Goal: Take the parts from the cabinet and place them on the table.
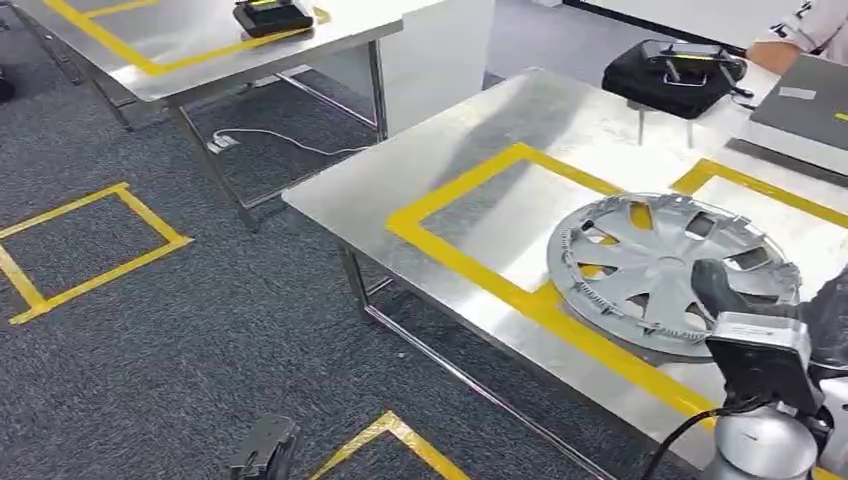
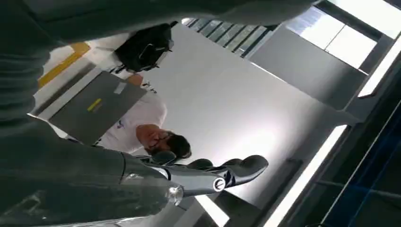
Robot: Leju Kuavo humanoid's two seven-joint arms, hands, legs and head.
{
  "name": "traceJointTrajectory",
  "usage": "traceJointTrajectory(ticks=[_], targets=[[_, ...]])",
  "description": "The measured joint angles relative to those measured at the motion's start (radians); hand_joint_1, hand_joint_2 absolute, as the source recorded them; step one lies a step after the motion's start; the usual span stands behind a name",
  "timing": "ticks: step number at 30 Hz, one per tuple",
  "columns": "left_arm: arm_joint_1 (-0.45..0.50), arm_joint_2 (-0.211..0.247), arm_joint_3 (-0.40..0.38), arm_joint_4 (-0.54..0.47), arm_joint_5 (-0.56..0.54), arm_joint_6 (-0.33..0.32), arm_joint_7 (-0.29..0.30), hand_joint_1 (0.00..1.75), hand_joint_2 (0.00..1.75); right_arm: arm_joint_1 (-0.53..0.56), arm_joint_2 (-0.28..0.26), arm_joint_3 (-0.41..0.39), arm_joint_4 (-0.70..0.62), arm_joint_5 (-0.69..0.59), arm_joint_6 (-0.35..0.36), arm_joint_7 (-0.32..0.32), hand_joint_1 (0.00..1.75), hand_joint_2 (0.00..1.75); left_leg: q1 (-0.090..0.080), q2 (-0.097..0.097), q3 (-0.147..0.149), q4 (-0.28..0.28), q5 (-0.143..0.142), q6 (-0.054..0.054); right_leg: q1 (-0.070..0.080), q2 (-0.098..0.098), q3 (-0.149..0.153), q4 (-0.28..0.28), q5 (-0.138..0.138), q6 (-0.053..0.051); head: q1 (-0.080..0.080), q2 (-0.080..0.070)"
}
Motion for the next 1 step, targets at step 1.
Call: traceJointTrajectory(ticks=[1], targets=[[0.002, -0.001, 0.0, 0.0, 0.0, 0.0, 0.0, 0.0, 0.0, 0.003, 0.0, 0.008, 0.0, 0.003, -0.003, 0.002, 0.0, 0.0, 0.0, 0.0, -0.001, 0.0, -0.001, 0.001, -0.002, -0.007, -0.037, 0.091, -0.048, 0.003, -0.001, 0.0]])
